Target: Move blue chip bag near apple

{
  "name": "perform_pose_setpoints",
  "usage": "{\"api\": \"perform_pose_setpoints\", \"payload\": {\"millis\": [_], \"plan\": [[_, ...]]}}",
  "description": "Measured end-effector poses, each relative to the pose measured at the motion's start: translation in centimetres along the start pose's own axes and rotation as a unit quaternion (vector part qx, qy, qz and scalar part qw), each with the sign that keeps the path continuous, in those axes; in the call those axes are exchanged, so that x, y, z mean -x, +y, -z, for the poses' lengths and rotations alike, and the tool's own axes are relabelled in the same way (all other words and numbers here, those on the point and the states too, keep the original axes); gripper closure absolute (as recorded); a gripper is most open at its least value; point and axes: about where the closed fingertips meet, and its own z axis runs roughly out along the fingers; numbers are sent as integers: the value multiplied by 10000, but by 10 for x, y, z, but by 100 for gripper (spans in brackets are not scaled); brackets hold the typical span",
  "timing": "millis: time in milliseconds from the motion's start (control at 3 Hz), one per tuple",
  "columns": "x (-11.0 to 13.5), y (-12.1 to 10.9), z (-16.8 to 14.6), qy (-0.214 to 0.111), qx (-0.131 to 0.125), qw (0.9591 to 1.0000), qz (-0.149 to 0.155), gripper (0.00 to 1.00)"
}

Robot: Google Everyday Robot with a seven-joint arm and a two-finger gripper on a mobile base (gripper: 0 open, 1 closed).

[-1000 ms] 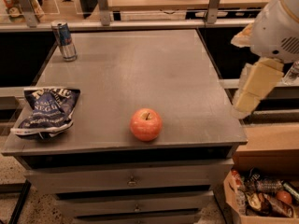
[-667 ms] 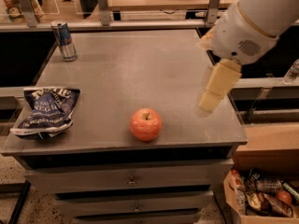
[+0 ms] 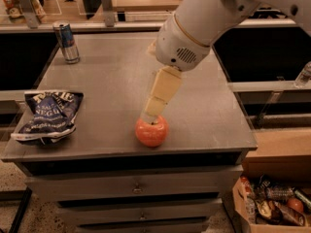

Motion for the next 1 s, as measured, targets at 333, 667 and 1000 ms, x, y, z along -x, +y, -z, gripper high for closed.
{"api": "perform_pose_setpoints", "payload": {"millis": [333,667,1000], "plan": [[37,1,-30,-202,159,9995,201,0],[66,3,-57,-319,256,9986,349,0],[85,7,-84,-338,341,9977,475,0]]}}
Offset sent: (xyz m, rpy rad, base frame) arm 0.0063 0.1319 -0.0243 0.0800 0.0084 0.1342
